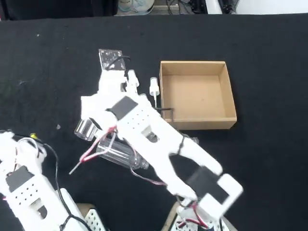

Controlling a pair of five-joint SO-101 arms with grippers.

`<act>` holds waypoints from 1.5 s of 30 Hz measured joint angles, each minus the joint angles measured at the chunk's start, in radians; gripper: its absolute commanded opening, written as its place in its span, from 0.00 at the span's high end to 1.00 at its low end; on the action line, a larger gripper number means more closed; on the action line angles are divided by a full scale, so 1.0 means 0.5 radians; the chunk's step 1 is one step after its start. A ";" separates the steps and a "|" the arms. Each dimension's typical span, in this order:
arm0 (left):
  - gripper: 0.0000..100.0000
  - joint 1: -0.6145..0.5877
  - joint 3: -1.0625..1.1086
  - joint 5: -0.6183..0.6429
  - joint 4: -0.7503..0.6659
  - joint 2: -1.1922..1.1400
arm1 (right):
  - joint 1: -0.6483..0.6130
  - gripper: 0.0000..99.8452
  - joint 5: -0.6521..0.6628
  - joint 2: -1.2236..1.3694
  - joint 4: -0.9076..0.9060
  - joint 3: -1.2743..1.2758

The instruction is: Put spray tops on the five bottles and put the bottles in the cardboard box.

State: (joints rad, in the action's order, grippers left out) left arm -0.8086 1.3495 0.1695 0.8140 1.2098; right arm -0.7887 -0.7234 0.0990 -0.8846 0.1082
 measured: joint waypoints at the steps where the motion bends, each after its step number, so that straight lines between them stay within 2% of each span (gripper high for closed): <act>1: 0.81 -0.012 0.000 0.006 0.000 0.000 | 0.000 0.79 -0.018 0.068 0.018 -0.068; 8: 0.81 -0.040 0.000 0.009 0.000 0.000 | -0.031 0.79 -0.058 0.562 0.034 -0.476; 11: 0.81 -0.071 0.000 0.009 0.000 0.000 | -0.031 0.79 -0.172 0.703 0.015 -0.574; 16: 0.81 -0.114 0.000 0.009 0.000 0.000 | -0.021 0.79 -0.439 0.865 -0.169 -0.841; 22: 0.81 -0.123 0.000 0.009 0.000 0.000 | -0.012 0.79 -0.617 1.102 -0.555 -1.194; 31: 0.81 -0.123 0.000 0.009 0.000 0.000 | -0.003 0.79 -0.617 1.544 -0.767 -1.734; 45: 0.81 -0.123 0.000 0.009 0.000 0.000 | -0.009 0.80 -0.258 2.157 -1.028 -2.639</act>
State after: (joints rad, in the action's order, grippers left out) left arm -0.8700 1.3495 0.1741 0.8140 1.2098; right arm -0.7933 -0.8523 1.1776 -1.3986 -1.2114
